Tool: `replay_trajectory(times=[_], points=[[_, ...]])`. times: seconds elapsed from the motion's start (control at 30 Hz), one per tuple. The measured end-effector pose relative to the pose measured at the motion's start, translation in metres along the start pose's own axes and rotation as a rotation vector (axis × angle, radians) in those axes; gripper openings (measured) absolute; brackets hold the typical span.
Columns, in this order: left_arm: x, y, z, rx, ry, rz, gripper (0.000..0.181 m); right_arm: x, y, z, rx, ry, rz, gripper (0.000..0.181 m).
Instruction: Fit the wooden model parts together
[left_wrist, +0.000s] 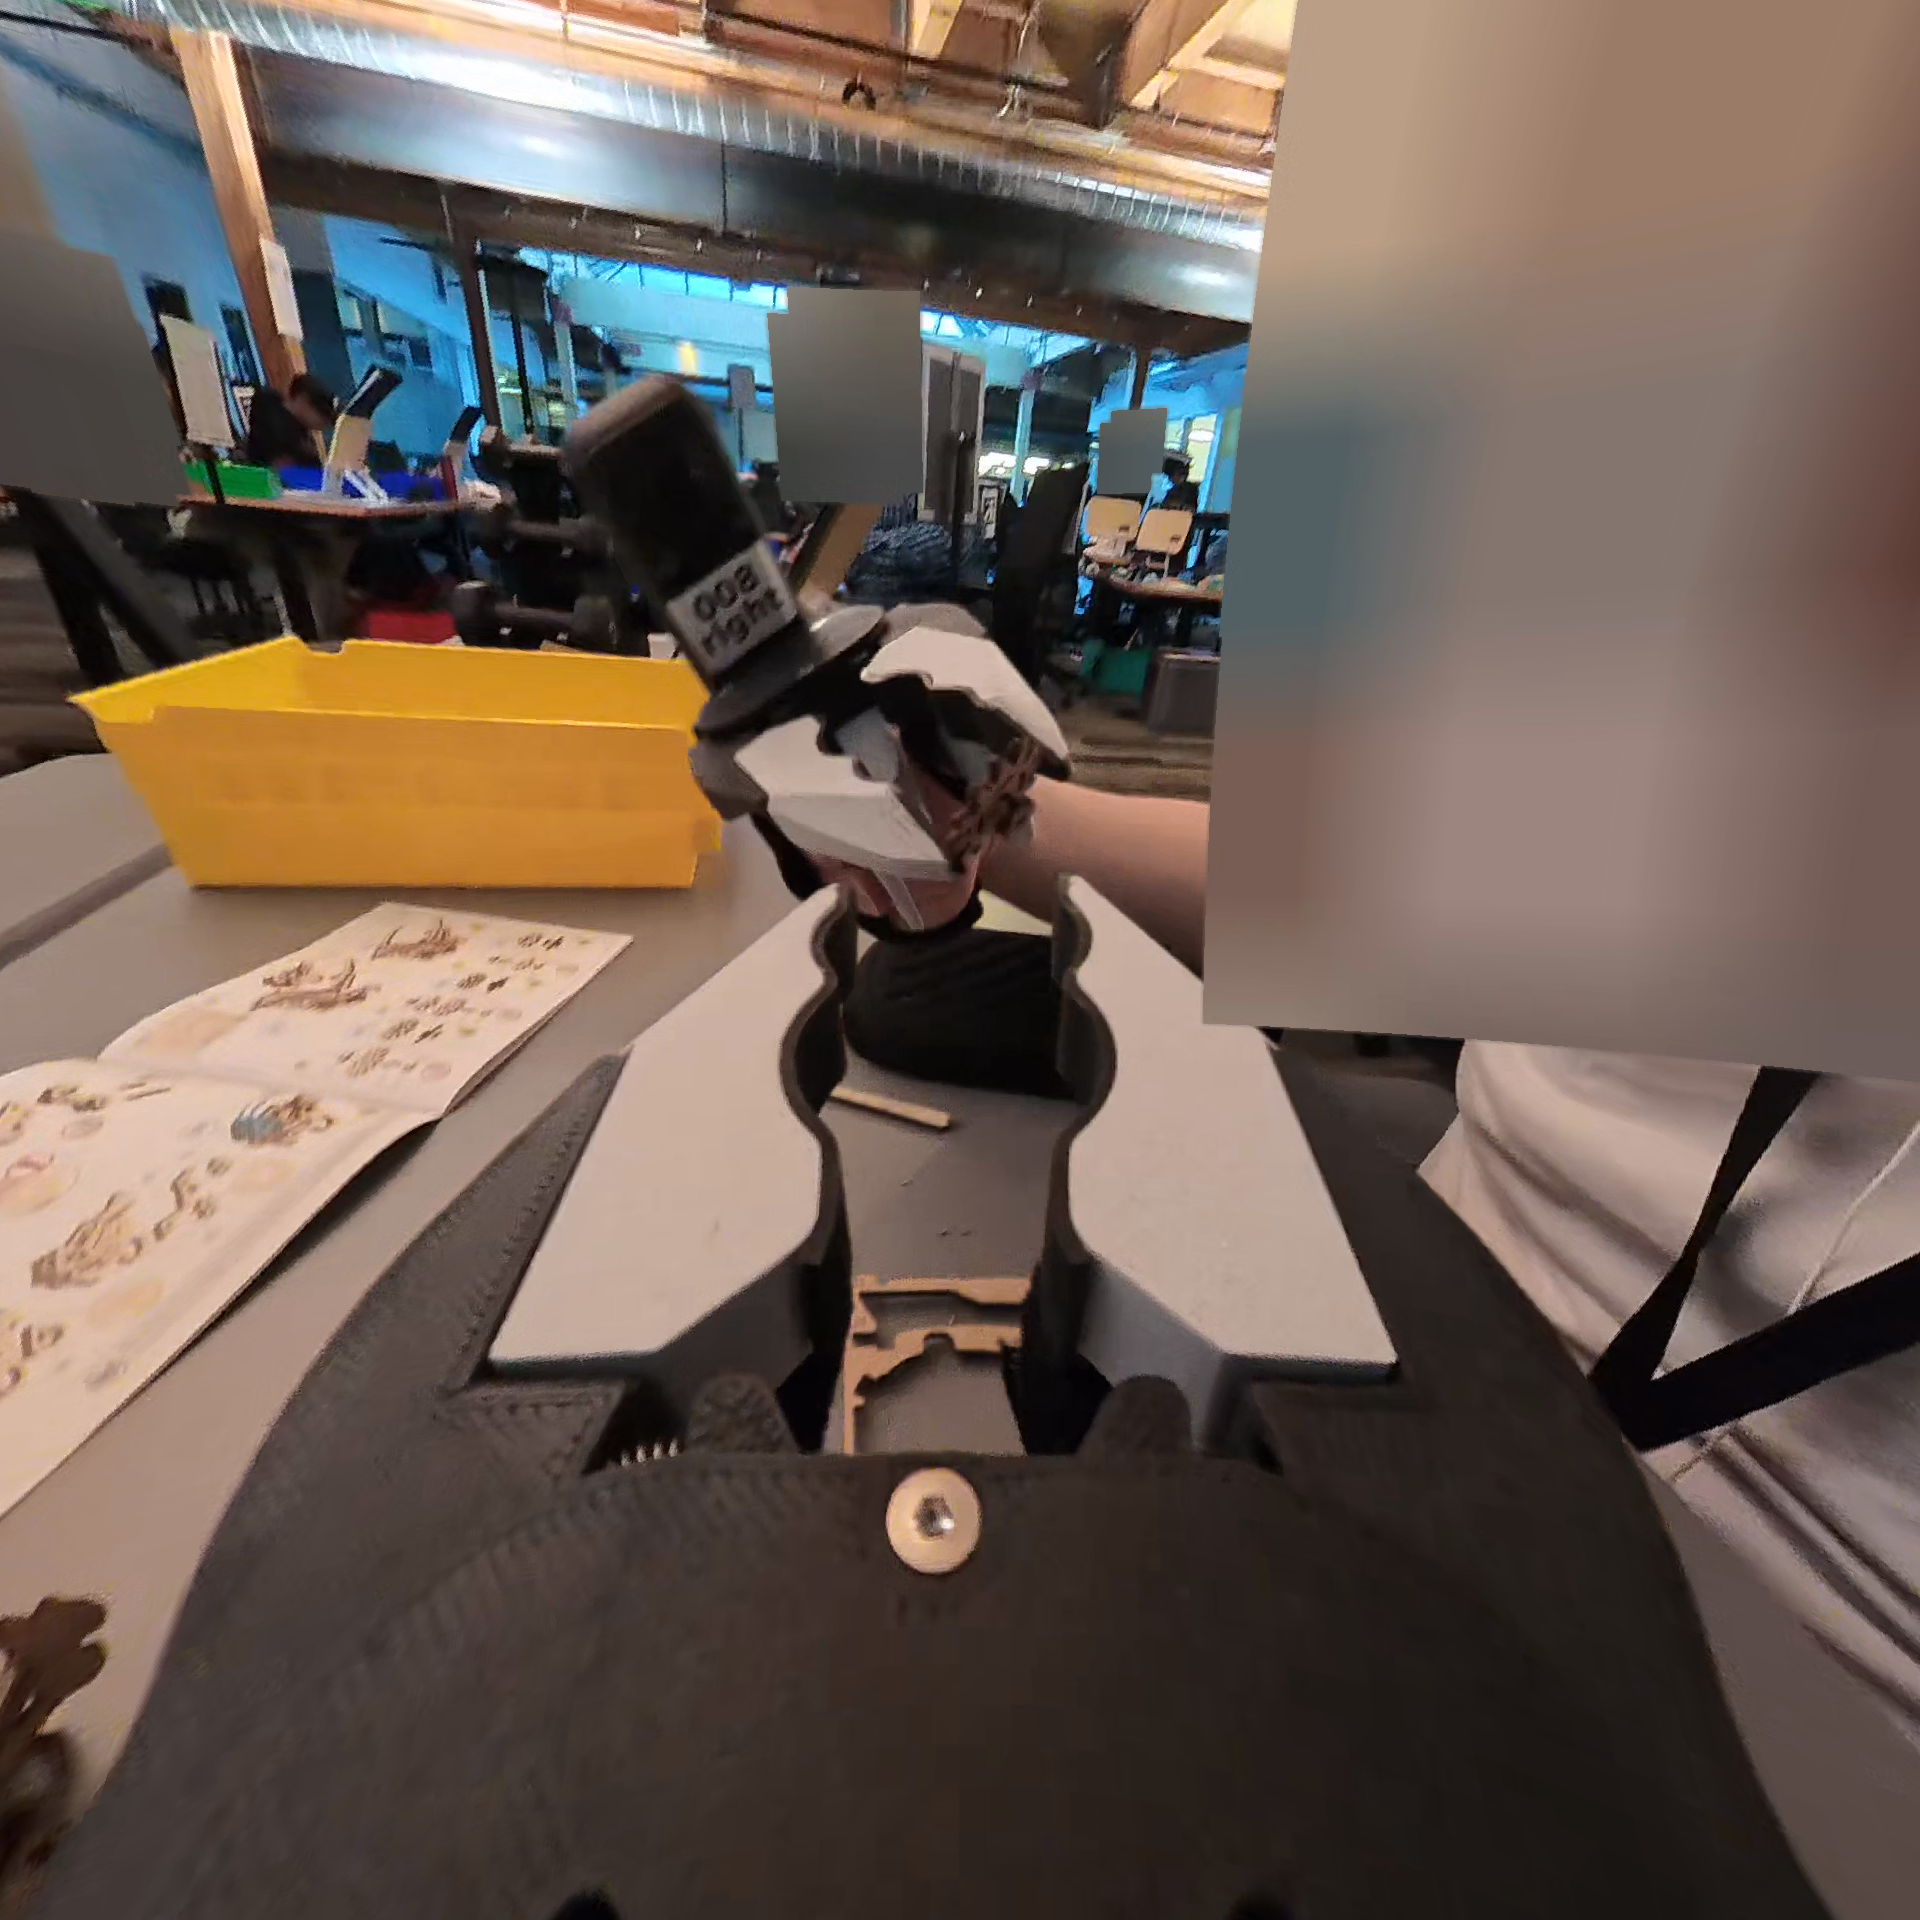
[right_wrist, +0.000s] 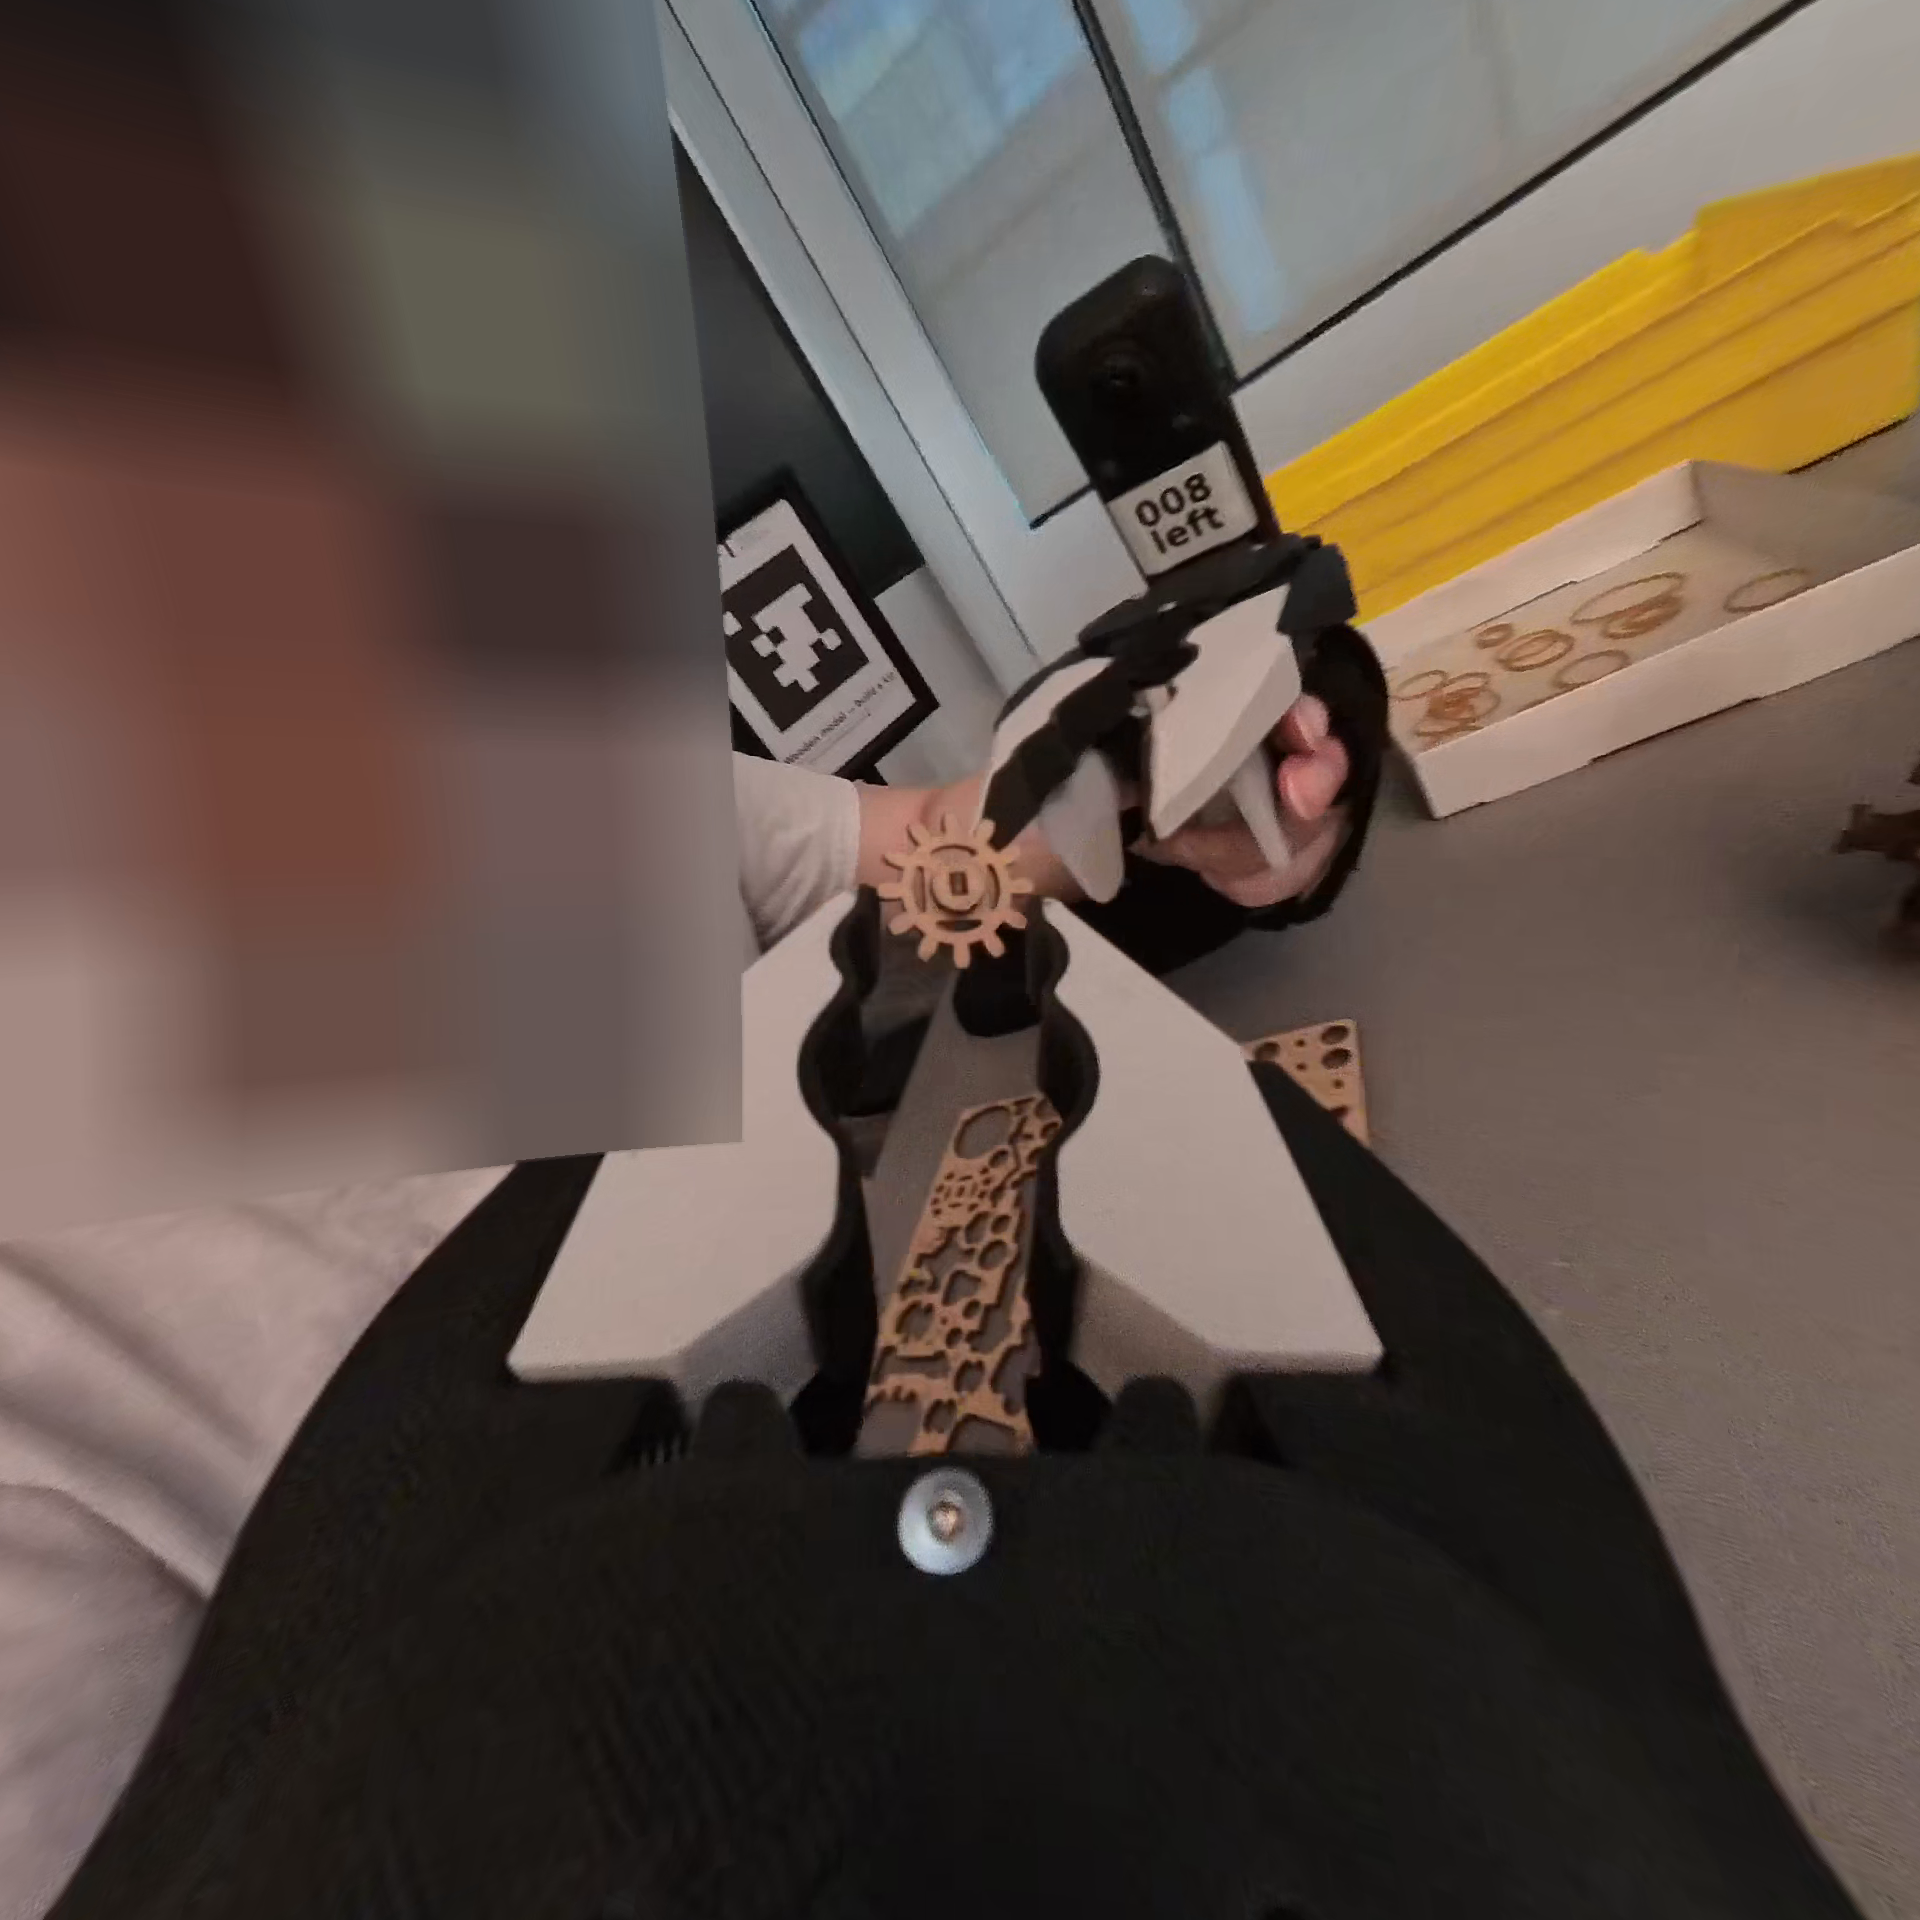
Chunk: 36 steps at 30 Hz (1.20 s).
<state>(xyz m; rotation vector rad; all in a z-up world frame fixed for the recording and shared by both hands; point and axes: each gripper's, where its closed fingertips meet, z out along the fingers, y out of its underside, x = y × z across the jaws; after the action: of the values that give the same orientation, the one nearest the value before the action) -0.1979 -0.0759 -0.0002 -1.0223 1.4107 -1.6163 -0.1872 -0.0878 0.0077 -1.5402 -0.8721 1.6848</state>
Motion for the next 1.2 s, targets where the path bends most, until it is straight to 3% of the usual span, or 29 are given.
replay_trajectory(times=[0.13, 0.3, 0.47, 0.63, 0.83, 0.93, 1.03, 1.2], points=[[0.015, -0.008, 0.005, 0.032, 0.044, 0.042, 0.025, -0.013, 0.001, 0.007, 0.020, -0.155, 0.155, 0.024], [0.026, 0.005, 0.013, -0.096, 0.007, 0.283, 0.018, -0.004, 0.027, 0.011, -0.136, -0.053, 0.065, 0.025], [0.032, 0.023, 0.018, -0.185, 0.020, 0.369, 0.008, -0.007, 0.032, 0.009, -0.177, -0.035, 0.031, 0.024], [0.031, 0.028, 0.020, -0.191, -0.010, 0.453, 0.002, -0.005, 0.040, 0.008, -0.221, -0.013, 0.027, 0.024], [0.024, 0.026, 0.018, -0.171, -0.055, 0.471, 0.000, 0.000, 0.032, 0.007, -0.159, -0.004, 0.027, 0.024], [0.018, 0.023, 0.016, -0.149, -0.079, 0.448, 0.000, -0.003, 0.015, 0.003, -0.086, 0.043, -0.139, 0.031], [0.016, 0.016, 0.013, -0.106, -0.086, 0.416, 0.000, -0.013, -0.003, -0.001, -0.018, 0.138, -0.449, 0.036], [0.020, 0.005, 0.011, -0.054, -0.106, 0.505, 0.000, -0.016, -0.001, 0.002, -0.101, 0.347, -0.885, 0.039]])
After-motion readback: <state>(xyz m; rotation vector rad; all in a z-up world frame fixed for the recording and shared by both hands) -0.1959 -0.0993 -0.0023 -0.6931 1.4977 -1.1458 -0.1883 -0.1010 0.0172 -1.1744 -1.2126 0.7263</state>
